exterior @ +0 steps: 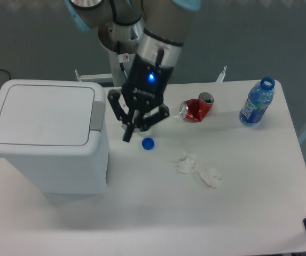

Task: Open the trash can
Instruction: 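Move the open gripper over to the trash can lid's hinged edge, then lower the gripper fingers onto the lid edge and close them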

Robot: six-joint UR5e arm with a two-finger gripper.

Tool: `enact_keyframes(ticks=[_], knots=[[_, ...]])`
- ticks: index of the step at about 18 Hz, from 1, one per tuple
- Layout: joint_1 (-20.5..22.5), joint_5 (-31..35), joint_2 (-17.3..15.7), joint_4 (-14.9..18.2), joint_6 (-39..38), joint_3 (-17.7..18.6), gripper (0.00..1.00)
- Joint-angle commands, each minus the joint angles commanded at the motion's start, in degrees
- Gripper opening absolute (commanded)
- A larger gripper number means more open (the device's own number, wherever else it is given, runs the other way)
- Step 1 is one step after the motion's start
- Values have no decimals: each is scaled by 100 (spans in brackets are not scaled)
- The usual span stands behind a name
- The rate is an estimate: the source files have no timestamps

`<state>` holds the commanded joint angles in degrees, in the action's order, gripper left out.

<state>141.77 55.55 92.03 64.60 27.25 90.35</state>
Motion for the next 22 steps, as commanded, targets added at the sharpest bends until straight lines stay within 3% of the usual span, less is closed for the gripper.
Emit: enact_keyframes(ticks=[9,22], knots=[[-80,9,-545,18,290,817,0],[-88,53,-484,-8,299,861,0]])
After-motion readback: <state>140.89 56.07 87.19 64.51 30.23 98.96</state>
